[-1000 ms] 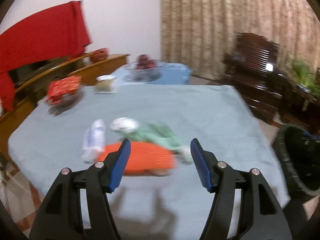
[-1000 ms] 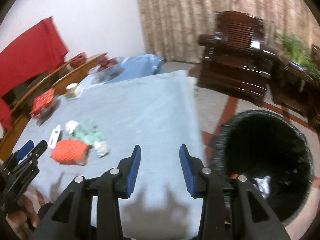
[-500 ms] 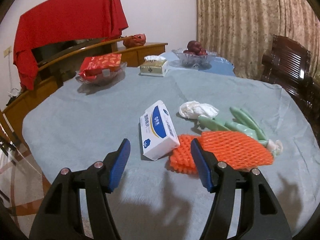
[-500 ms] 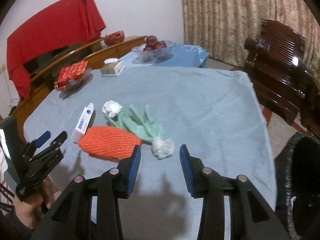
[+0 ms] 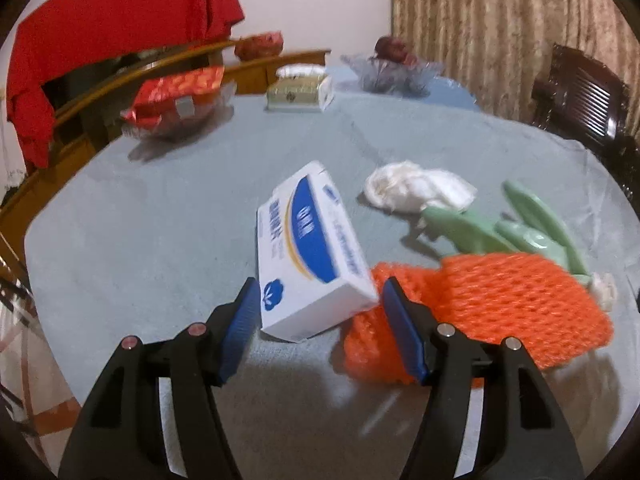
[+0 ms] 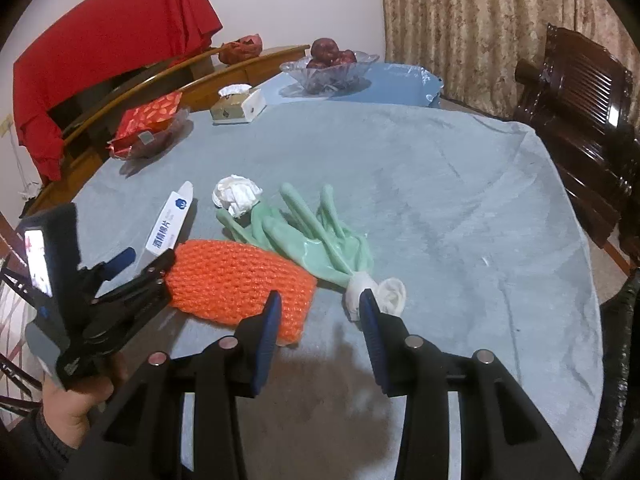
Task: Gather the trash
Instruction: 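Move both tools back to the table toward the white box and orange net, then grasp the white alcohol-pad box with the left tool while the right tool grasps the orange net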
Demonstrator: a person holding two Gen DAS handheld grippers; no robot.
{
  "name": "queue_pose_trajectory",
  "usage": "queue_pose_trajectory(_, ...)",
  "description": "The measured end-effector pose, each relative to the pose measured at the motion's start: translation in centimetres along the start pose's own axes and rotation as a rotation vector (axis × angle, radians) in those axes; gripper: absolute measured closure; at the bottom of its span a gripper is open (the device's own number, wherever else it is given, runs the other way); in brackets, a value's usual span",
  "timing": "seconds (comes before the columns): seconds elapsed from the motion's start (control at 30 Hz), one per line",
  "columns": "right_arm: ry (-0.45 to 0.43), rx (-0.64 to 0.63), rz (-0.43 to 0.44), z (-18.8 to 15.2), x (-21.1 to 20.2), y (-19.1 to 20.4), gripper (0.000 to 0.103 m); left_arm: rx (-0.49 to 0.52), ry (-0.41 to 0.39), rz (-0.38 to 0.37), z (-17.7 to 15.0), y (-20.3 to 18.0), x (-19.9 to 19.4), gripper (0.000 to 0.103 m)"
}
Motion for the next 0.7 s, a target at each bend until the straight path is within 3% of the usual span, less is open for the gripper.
queue_pose_trajectory(0.13,0.009,0.001,0.006,0.0,0.7,0.1,0.063,-0.042,-0.003,-0.028,0.1,1.0,0.3,0.044)
queue_pose_trajectory(0.17,0.01,0.002,0.006,0.0,0.8,0.1,0.063,-0.041,-0.019,-0.035,0.0,1.0,0.0,0.055)
queue_pose_trajectory(0.27,0.013,0.002,0.012,0.0,1.1,0.4,0.063,-0.026,-0.053,-0.031,0.2,0.7,-1.2,0.065)
queue_pose_trajectory(0.43,0.012,-0.01,0.023,0.0,0.9,1.0,0.063,-0.057,-0.062,-0.06,-0.3,1.7,-2.3,0.068)
queue_pose_trajectory(0.7,0.012,-0.009,0.025,0.0,0.7,1.0,0.063,-0.124,-0.01,-0.012,-1.0,4.5,-2.4,0.068)
Point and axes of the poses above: each gripper's, at about its wrist camera, not at the fingertips, and x roughly the way its jaws point, y to its left, z to its top, the point moved 1 cm from there along x, roughly the way its jaws point, and after that the axes turned 5 degrees about -z, right-handed, at the moved point
